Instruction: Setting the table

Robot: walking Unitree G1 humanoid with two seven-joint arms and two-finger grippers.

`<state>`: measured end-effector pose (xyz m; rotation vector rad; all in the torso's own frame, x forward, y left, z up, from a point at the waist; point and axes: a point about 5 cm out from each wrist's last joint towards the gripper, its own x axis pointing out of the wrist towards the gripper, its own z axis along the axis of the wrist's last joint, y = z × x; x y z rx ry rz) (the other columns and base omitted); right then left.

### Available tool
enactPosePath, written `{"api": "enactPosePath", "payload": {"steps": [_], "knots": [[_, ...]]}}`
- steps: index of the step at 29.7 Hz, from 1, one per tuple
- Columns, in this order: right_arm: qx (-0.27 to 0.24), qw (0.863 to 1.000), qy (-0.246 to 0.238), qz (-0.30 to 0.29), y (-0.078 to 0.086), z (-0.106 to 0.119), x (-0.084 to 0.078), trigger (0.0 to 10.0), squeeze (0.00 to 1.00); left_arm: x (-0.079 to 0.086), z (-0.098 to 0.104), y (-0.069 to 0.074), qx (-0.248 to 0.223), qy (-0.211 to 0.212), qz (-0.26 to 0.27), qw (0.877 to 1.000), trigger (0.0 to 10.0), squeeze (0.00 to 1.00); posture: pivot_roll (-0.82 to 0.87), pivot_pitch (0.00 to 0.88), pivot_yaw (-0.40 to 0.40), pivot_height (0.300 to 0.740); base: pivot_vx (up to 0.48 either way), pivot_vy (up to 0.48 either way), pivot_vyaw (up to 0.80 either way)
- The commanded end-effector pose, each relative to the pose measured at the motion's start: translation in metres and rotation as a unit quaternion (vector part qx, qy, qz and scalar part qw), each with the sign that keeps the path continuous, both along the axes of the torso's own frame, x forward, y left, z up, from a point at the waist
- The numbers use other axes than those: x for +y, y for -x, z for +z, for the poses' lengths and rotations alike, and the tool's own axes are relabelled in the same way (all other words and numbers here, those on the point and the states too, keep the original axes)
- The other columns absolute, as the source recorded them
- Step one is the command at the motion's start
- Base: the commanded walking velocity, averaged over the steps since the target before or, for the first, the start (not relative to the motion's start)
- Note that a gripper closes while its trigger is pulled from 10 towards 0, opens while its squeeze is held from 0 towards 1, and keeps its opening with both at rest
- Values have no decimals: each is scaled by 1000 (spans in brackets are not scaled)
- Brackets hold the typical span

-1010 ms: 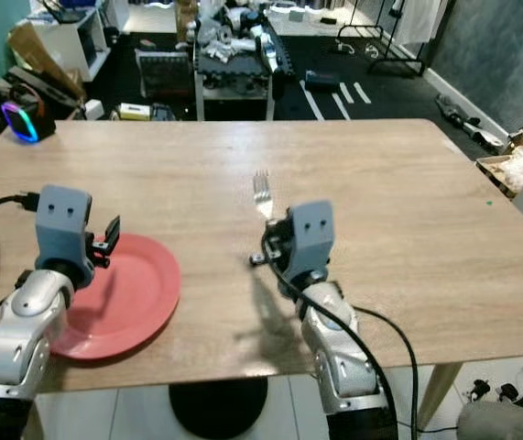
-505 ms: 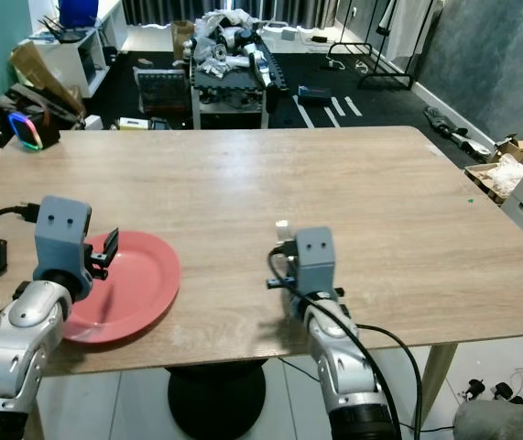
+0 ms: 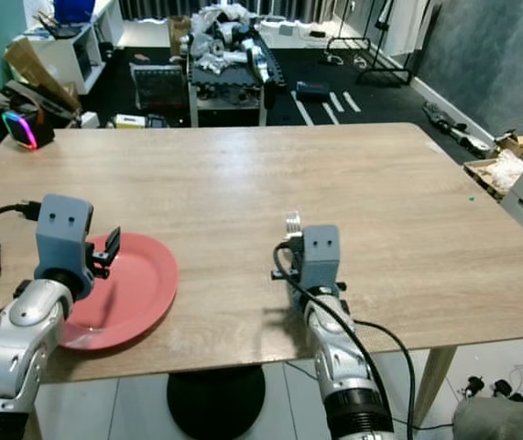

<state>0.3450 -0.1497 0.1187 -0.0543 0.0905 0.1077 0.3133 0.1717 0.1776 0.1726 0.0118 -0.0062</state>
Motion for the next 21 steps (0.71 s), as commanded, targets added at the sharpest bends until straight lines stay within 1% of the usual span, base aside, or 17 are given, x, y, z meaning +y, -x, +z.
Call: {"api": "enactPosePath", "payload": {"steps": [1,2,3,4,5,15,16,17,18,21], "knots": [[7,1000,9,8,0,-6,2,10000,43,1,-1,2,5,-3,4,1000,10000,0,43,0,77,740,0,0,0],[7,1000,9,8,0,-6,2,10000,43,1,-1,2,5,-3,4,1000,10000,0,43,0,77,740,0,0,0],[8,1000,10,8,0,-7,1,10000,565,1,-1,2,5,-3,5,1000,10000,0,45,1,75,740,0,0,0],[8,1000,10,8,0,-8,1,10000,565,1,-1,3,6,-3,5,1000,10000,0,45,1,75,740,0,0,0],[10,1000,10,7,-1,-9,1,10000,1000,1,-1,3,6,-3,6,1000,10000,0,46,3,75,740,0,0,0],[1,1000,5,-6,-5,-9,-5,10000,1000,0,-1,3,7,-1,5,1000,10000,0,42,1,80,740,0,0,0],[-10,1000,1,-8,-5,-6,-6,10000,1000,-1,-1,2,6,-1,4,1000,10000,0,42,0,79,740,0,0,0],[-16,1000,-2,-9,-5,-3,-7,10000,961,-1,0,2,6,-1,4,1000,10000,0,42,0,79,740,0,0,0],[-25,1000,-8,-9,-5,0,-8,10000,0,-2,0,2,6,0,4,1000,10000,0,42,0,79,740,0,0,0],[-58,998,-32,-2,-1,14,-11,10000,0,-3,0,2,5,1,3,1000,10000,0,36,0,79,740,0,0,0]]}}
